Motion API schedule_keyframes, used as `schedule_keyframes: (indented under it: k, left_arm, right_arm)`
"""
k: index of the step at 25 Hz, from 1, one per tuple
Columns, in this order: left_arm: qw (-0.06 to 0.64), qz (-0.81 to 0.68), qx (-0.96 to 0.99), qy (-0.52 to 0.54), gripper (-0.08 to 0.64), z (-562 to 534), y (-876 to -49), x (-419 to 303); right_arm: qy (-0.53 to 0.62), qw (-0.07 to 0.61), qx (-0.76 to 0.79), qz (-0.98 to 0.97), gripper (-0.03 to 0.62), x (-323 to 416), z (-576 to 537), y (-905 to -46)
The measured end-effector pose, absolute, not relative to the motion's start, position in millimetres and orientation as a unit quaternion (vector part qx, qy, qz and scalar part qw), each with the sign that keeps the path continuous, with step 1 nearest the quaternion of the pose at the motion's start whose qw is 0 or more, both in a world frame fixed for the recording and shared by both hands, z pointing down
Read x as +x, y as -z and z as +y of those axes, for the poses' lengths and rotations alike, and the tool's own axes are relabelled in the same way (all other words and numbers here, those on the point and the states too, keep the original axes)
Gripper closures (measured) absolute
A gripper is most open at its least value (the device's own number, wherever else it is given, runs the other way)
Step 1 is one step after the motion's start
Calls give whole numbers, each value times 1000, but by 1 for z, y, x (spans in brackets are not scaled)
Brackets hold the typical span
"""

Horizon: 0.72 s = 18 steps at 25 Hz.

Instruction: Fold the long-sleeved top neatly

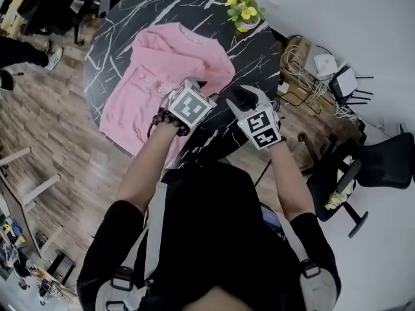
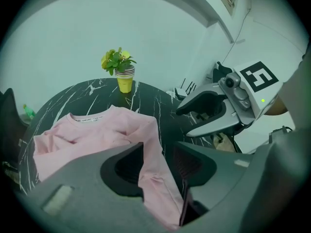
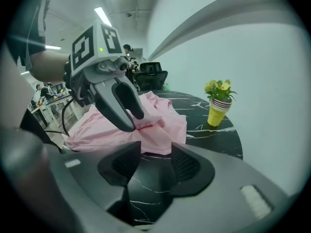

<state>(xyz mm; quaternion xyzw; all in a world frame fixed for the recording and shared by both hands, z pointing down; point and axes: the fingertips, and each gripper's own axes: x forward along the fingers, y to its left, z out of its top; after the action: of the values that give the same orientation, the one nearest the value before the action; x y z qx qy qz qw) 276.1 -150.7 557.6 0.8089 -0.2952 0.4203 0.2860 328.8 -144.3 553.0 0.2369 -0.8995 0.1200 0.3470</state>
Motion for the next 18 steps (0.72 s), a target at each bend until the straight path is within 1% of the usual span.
schedule_keyframes:
  k: [4,8,11,14,18]
  left_arm:
    - [279,-301,814,-412,361,-145,-548,276]
    - [283,-320,808,-406,364,-139,-539,257]
    - [291,-336,801,-402,364,-135,-538,236]
    - [295,-358,789,-402,364,-133,-536,214]
    - [304,-374,785,-390,365,-125,-539,191]
  right_arm:
    - [-125,346,251,-895,393,344,-150,-554]
    - [-115,334,255,-900,393,341,-162,-548]
    - [-109,322,243,-909,393,320,-167,-539]
    - [-121,284,226,-924,397,288,-170,-524]
    - [-134,262,210,-932,431,242,-175,-516]
